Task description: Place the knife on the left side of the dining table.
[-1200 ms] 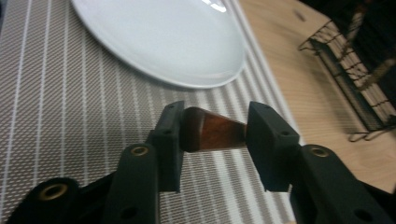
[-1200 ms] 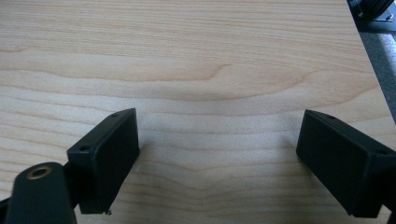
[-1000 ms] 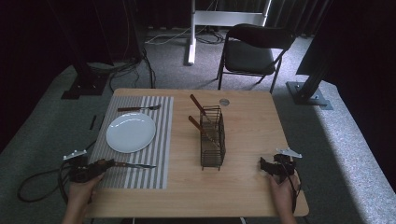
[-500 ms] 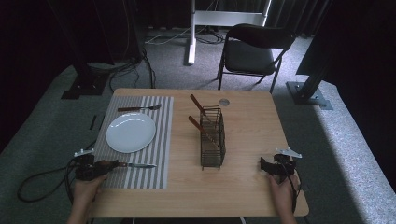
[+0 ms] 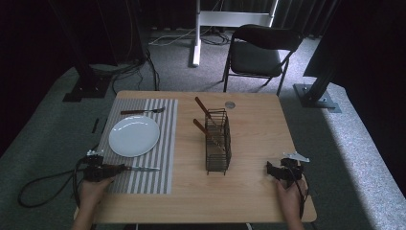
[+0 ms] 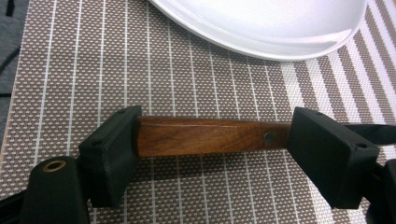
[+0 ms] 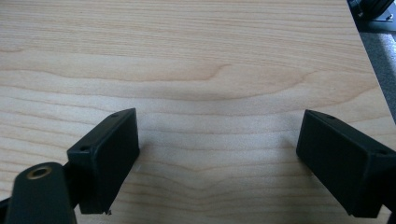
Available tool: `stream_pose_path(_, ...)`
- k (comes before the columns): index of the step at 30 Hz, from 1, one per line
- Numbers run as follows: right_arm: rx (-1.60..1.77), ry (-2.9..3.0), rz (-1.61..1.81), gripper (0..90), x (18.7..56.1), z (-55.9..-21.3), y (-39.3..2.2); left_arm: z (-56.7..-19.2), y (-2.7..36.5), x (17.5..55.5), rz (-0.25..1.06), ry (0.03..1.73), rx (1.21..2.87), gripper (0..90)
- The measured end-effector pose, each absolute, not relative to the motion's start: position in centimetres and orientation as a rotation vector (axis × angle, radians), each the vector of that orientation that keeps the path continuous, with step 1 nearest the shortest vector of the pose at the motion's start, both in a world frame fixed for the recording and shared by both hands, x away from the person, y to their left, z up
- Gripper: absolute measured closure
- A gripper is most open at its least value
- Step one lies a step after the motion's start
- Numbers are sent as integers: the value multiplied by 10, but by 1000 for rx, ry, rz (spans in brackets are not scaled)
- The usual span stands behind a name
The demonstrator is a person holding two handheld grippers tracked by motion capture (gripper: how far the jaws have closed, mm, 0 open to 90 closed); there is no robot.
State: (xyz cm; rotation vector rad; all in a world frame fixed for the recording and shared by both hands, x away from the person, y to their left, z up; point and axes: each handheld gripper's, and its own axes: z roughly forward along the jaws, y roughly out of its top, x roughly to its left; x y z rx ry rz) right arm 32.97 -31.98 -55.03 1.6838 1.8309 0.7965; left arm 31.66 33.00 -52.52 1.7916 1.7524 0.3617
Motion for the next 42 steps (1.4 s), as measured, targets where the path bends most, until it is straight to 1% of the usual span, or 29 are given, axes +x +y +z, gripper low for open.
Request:
stream_pose_path(3,1685,1831,796,124,330,-550,-320,-525,328,317,385,1757,1820,184)
stream_pose_path(6,1684,1831,796,124,330,-550,-320,-524,327,319,382,1768,1833,182)
stream_pose_path(8,1684,1831,797,124,330,-550,-320,-524,324,322,433,1791,1884,178)
stream_pose_path(9,1685,1831,797,124,330,-550,-320,-524,322,323,439,1794,1897,177)
stream_pose_path(14,1684,1831,797,124,330,-550,-320,-525,321,321,450,1792,1860,172)
stream_pose_path(18,1684,1831,796,124,330,-550,-320,-526,323,313,467,1775,1823,171)
stream_pose_path(21,1685,1831,796,124,330,-550,-320,-524,323,302,510,1742,1815,171)
stream_pose_path(23,1684,1831,796,124,330,-550,-320,-524,321,295,524,1715,1824,143)
stream_pose_path(25,1684,1831,796,124,330,-550,-320,-524,318,289,565,1690,1844,140)
stream_pose_path(26,1684,1831,796,124,330,-550,-320,-525,316,286,583,1685,1851,104)
stream_pose_path(29,1684,1831,796,124,330,-550,-320,-528,311,278,652,1661,1849,96)
stream_pose_path(31,1684,1831,797,124,330,-550,-320,-530,309,275,668,1646,1851,91)
stream_pose_path(32,1684,1831,797,124,330,-550,-320,-531,308,275,656,1644,1861,29)
stream_pose_path(33,1684,1831,796,124,330,-550,-320,-532,307,274,651,1637,1864,0)
stream_pose_path(37,1685,1831,796,124,330,-550,-320,-534,305,270,656,1619,1849,0)
stream_pose_path(42,1684,1831,796,124,330,-550,-320,-540,304,266,648,1592,1870,0)
